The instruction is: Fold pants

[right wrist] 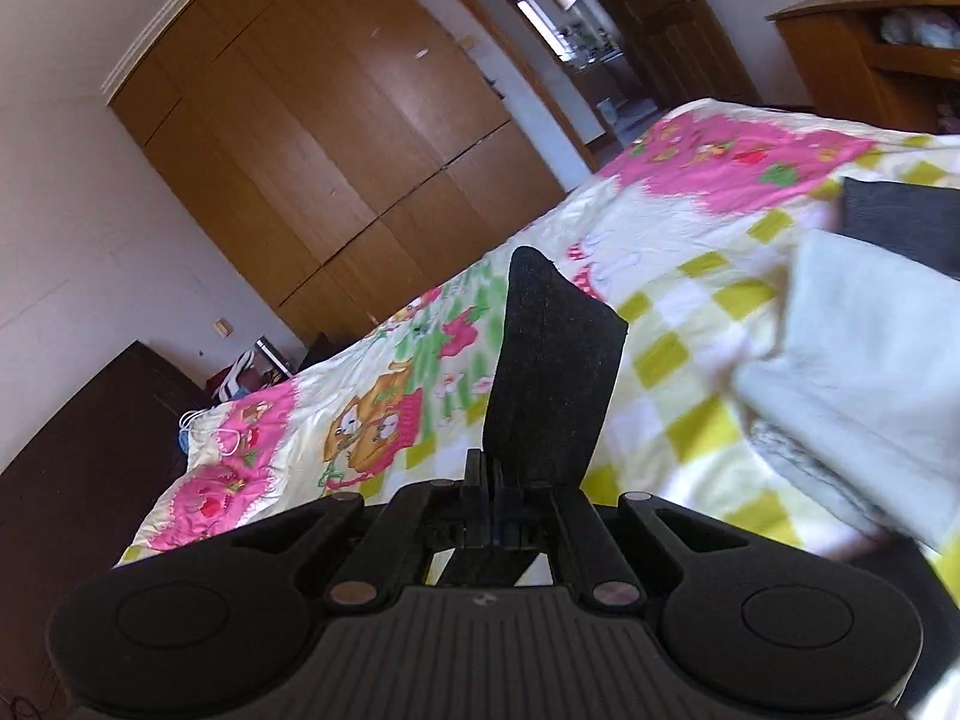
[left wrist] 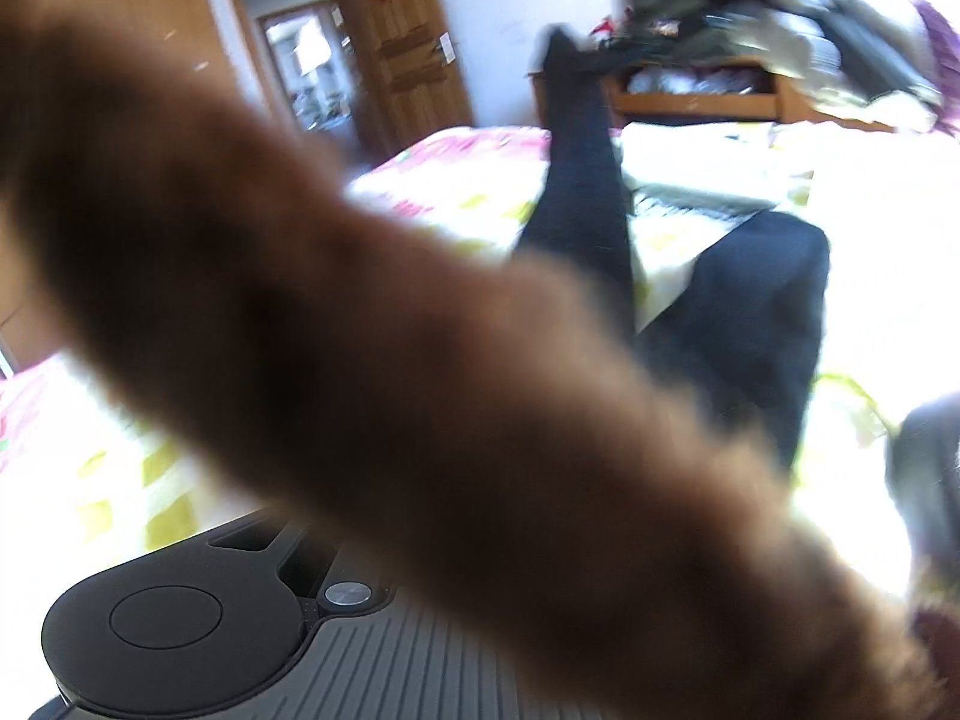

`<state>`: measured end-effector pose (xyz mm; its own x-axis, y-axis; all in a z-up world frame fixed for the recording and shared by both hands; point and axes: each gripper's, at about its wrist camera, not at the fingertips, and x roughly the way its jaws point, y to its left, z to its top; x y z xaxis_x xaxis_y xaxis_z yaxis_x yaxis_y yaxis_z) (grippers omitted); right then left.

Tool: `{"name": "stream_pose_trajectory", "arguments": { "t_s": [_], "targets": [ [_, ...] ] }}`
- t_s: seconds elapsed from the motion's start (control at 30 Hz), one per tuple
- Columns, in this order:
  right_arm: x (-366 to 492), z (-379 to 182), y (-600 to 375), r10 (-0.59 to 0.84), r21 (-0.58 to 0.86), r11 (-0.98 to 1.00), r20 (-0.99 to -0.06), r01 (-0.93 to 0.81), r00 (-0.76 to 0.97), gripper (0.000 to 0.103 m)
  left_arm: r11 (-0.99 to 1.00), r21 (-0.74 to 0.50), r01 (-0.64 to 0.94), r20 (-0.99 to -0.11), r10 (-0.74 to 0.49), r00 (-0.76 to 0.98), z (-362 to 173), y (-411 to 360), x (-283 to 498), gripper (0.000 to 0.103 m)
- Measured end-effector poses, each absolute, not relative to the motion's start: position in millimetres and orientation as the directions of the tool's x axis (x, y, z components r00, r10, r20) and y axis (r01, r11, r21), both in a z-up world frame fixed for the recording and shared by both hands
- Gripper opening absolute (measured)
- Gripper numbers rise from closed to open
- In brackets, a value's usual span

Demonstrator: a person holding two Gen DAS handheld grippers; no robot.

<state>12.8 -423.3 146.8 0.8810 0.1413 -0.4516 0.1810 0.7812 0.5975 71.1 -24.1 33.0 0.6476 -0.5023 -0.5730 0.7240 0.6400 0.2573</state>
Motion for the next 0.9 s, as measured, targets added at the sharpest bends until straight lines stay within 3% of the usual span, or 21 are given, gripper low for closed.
{"name": "stream_pose_trajectory", "arguments": {
  "t_s": [0.2, 0.47, 0.6, 0.8, 0.9],
  "targets": [
    [-31, 46, -452, 0.095, 0.594, 0.701, -0.627, 0.395, 0.773, 0.019, 0.56, 0.231, 0.795, -0.645, -0.524, 0.556, 9, -69, 49, 0.016],
    [-30, 13, -476, 0.142, 0.723, 0.566, -0.559, 0.397, 0.817, 0.026, 0.5, 0.254, 0.828, -0.689, -0.507, 0.517, -5, -101, 39, 0.016],
    [-20, 7, -479, 0.124, 0.701, 0.566, -0.592, 0.434, 0.796, 0.021, 0.509, 0.243, 0.826, -0.695, -0.503, 0.515, -7, -108, 41, 0.016],
    [-47, 54, -467, 0.053, 0.691, 0.665, -0.423, 0.284, 0.905, 0.019, 0.503, 0.247, 0.829, -0.68, -0.519, 0.518, 0, -113, 37, 0.016],
    [-55, 36, -467, 0.048, 0.665, 0.665, -0.492, 0.34, 0.869, 0.021, 0.503, 0.234, 0.832, -0.681, -0.526, 0.509, -3, -113, 34, 0.016]
  ]
}}
